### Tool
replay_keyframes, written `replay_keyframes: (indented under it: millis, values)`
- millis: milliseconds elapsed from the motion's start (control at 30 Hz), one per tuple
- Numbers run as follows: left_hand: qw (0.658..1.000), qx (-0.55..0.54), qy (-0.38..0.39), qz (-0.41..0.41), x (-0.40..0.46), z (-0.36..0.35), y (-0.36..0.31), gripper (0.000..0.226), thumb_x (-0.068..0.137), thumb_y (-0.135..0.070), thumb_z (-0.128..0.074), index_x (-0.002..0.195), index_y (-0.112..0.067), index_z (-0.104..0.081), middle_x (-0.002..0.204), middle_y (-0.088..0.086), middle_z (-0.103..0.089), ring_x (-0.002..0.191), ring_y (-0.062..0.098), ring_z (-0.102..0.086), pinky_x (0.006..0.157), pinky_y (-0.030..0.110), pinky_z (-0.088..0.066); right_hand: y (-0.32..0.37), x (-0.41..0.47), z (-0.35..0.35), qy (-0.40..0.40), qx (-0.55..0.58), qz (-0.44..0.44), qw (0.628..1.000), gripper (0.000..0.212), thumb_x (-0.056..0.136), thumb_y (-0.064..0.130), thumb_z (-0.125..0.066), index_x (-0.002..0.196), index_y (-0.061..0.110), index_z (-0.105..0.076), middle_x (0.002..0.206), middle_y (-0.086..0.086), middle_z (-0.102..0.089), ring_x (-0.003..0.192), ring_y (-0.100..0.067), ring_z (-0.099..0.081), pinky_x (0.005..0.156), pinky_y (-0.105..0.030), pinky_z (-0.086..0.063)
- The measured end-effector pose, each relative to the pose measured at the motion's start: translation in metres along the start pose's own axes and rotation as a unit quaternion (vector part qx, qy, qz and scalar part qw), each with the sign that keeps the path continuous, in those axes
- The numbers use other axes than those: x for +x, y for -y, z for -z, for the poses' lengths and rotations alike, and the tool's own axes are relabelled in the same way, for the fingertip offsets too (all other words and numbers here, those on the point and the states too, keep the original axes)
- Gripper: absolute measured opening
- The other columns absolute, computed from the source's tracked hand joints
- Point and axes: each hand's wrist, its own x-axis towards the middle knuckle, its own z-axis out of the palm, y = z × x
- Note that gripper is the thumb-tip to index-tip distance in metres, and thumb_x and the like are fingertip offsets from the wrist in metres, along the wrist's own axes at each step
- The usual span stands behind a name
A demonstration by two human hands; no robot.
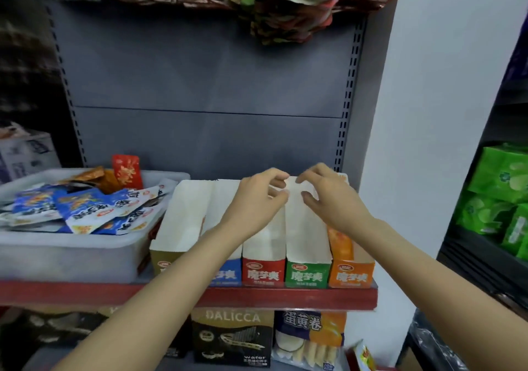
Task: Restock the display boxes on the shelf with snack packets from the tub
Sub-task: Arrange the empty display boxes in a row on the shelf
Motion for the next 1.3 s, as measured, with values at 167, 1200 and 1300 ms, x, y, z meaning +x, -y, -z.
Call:
replay_keyframes:
  millis: [167, 1200, 1300]
  values:
    - [0.988, 0.060, -0.145, 0.000, -0.022, 0.084, 0.047, 0.017, 0.088, -0.012, -0.057, 0.101, -0.020, -0.063, 0.086, -0.012, -0.063, 0.078, 0.001, -0.058, 0.065, 0.007, -0.042, 0.087, 0.036, -0.020, 0.020, 0.126, 0.066, 0.990, 0.022, 0.092, 0.019, -0.052, 0.112, 0.017, -0.060, 0.108, -0.002, -0.058, 0.096, -0.017, -0.058, 0.083, -0.034, -0.049]
    - [0.877, 0.426, 0.117, 0.189, 0.012, 0.255, 0.215, 0.013, 0.086, -0.014, -0.056, 0.094, -0.004, -0.059, 0.106, 0.014, -0.063, 0.097, 0.029, -0.060, 0.072, 0.033, -0.048, 0.271, 0.165, -0.145, 0.392, 0.125, 0.047, 0.910, 0.064, 0.094, 0.058, -0.035, 0.144, 0.019, -0.038, 0.148, -0.002, -0.039, 0.133, -0.022, -0.039, 0.106, -0.032, -0.030]
    - [0.897, 0.395, 0.088, 0.180, 0.010, 0.258, 0.223, 0.018, 0.084, -0.012, -0.059, 0.097, -0.012, -0.073, 0.102, 0.009, -0.067, 0.096, 0.027, -0.063, 0.084, 0.040, -0.053, 0.272, 0.163, -0.142, 0.400, 0.117, 0.044, 0.908, 0.062, 0.095, 0.058, -0.033, 0.143, 0.020, -0.040, 0.146, -0.002, -0.042, 0.131, -0.022, -0.041, 0.101, -0.030, -0.032]
